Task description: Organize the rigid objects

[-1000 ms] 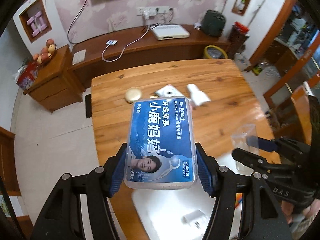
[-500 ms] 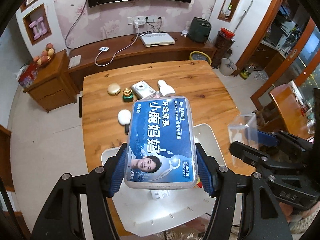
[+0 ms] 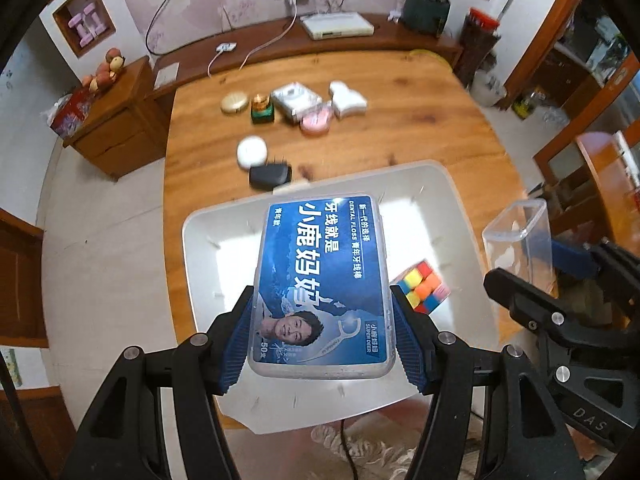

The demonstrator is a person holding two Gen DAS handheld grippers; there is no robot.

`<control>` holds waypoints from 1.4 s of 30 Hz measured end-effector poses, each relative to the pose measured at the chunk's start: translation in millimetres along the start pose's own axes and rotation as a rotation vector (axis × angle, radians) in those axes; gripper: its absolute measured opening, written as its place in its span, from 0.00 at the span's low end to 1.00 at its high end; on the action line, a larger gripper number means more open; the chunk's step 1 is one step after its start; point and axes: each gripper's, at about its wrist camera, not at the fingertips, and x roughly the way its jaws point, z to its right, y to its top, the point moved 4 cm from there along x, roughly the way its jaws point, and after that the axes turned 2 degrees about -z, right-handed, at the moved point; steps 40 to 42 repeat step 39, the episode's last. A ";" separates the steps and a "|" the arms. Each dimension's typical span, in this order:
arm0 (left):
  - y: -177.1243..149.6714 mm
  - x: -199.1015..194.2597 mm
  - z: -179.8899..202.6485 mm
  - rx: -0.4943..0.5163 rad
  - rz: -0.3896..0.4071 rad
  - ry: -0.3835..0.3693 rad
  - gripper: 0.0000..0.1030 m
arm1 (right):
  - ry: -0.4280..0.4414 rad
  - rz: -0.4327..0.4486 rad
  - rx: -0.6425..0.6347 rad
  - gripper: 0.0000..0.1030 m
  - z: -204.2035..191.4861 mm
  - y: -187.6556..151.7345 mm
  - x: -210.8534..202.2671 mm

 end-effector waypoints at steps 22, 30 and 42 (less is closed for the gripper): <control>-51.2 84.5 -10.1 -0.025 -0.196 0.089 0.65 | -0.098 -0.278 -0.071 0.51 -5.3 -56.0 98.0; -48.4 88.3 -11.9 0.001 -0.184 0.106 0.65 | -0.126 -0.336 -0.062 0.51 -4.3 -60.6 114.1; -42.2 91.9 -17.2 -0.001 -0.166 0.115 0.65 | -0.146 -0.360 -0.059 0.51 -5.2 -63.4 119.0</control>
